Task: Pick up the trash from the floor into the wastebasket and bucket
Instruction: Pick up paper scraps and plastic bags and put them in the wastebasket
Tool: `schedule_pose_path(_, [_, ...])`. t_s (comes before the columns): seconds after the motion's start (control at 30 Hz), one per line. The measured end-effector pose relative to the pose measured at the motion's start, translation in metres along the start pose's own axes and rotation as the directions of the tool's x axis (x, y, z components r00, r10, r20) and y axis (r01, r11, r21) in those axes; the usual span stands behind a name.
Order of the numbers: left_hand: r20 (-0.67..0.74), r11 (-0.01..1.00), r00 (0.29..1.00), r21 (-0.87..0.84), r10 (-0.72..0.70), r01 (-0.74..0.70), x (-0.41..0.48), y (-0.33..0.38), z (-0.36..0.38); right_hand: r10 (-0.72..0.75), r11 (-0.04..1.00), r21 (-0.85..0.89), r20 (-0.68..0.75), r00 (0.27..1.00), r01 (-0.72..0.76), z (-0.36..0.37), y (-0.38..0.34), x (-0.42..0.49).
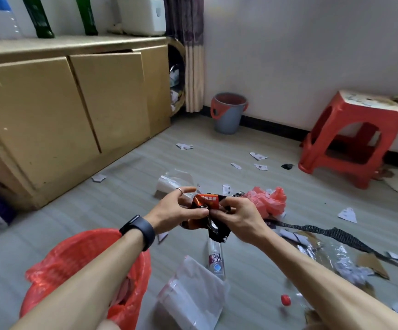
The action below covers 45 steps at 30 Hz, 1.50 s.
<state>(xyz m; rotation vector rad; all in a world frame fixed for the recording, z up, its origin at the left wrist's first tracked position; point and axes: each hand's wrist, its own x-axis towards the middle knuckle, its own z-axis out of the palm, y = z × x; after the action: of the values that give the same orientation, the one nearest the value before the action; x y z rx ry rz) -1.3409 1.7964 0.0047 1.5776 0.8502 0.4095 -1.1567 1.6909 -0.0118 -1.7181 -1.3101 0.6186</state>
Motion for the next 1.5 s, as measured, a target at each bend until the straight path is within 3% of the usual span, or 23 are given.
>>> schedule_pose_path(0.1, [0.100, 0.996, 0.995, -0.085, -0.017, 0.026, -0.001, 0.003, 0.004, 0.007, 0.999, 0.051, -0.018, 1.000, -0.006, 0.004, -0.001, -0.001])
schedule_pose_path(0.2, [0.139, 0.998, 0.990, 0.056, -0.014, 0.007, -0.001, -0.002, 0.004, 0.000, 1.000, 0.025, 0.013, 1.000, 0.000, 0.005, 0.000, -0.004])
schedule_pose_path(0.33, [-0.037, 0.883, 0.990, 0.458, 0.133, -0.101, 0.003, -0.005, 0.001, 0.002, 0.994, 0.108, 0.032, 0.999, -0.006, 0.003, -0.011, -0.006])
schedule_pose_path(0.4, [-0.120, 0.856, 0.973, 0.504, 0.197, -0.112, 0.002, -0.003, 0.003, 0.022, 0.991, 0.130, 0.072, 0.997, -0.031, 0.001, -0.018, -0.008])
schedule_pose_path(0.57, [-0.245, 0.960, 0.957, 0.264, 0.158, -0.091, -0.005, 0.002, 0.004, 0.238, 0.915, 0.258, 0.276, 0.931, -0.310, 0.003, -0.027, -0.013])
schedule_pose_path(0.63, [-0.320, 0.977, 0.936, 0.198, 0.147, -0.086, -0.007, 0.007, 0.006, 0.232, 0.863, 0.375, 0.301, 0.925, -0.338, 0.005, -0.025, -0.014])
schedule_pose_path(0.7, [-0.364, 0.991, 0.926, 0.124, 0.100, -0.058, -0.008, 0.013, 0.009, 0.183, 0.845, 0.459, 0.233, 0.955, -0.274, 0.008, -0.025, -0.013])
schedule_pose_path(0.8, [-0.349, 1.000, 0.937, -0.026, -0.001, -0.009, -0.009, 0.020, 0.012, 0.151, 0.926, 0.344, 0.045, 0.987, -0.158, 0.013, -0.023, -0.006])
schedule_pose_path(0.9, [-0.124, 0.925, 0.974, -0.354, -0.192, 0.137, -0.014, 0.028, 0.008, 0.121, 0.976, 0.193, -0.115, 0.986, -0.097, 0.016, -0.020, 0.000])
schedule_pose_path(1.0, [0.069, 0.919, 0.967, -0.301, -0.244, 0.253, -0.014, 0.025, -0.002, 0.045, 0.998, 0.059, -0.261, 0.964, -0.031, 0.011, -0.021, 0.000])
schedule_pose_path(1.1, [0.063, 0.963, 0.976, -0.160, -0.210, 0.217, -0.009, 0.019, -0.001, -0.007, 0.998, 0.060, -0.288, 0.958, 0.025, 0.012, -0.022, 0.001])
schedule_pose_path(1.2, [0.024, 0.932, 0.990, -0.336, -0.136, 0.137, -0.007, 0.016, 0.006, -0.008, 0.995, 0.094, -0.187, 0.982, 0.026, 0.021, -0.025, 0.002])
schedule_pose_path(1.27, [-0.056, 0.918, 0.990, -0.384, -0.131, 0.100, -0.004, 0.015, 0.005, 0.045, 0.972, 0.232, -0.102, 0.994, -0.020, 0.023, -0.029, 0.001])
schedule_pose_path(1.37, [-0.154, 0.908, 0.981, -0.416, -0.121, 0.046, -0.002, 0.017, 0.001, 0.159, 0.851, 0.498, 0.055, 0.986, -0.165, 0.019, -0.037, -0.001])
schedule_pose_path(1.43, [-0.208, 0.935, 0.971, -0.353, -0.119, 0.039, 0.000, 0.016, -0.003, 0.172, 0.843, 0.498, 0.109, 0.979, -0.204, 0.020, -0.038, -0.002])
schedule_pose_path(1.5, [-0.244, 0.970, 0.964, -0.238, -0.108, 0.049, 0.001, 0.011, -0.009, 0.136, 0.913, 0.370, 0.119, 0.983, -0.171, 0.023, -0.036, -0.004])
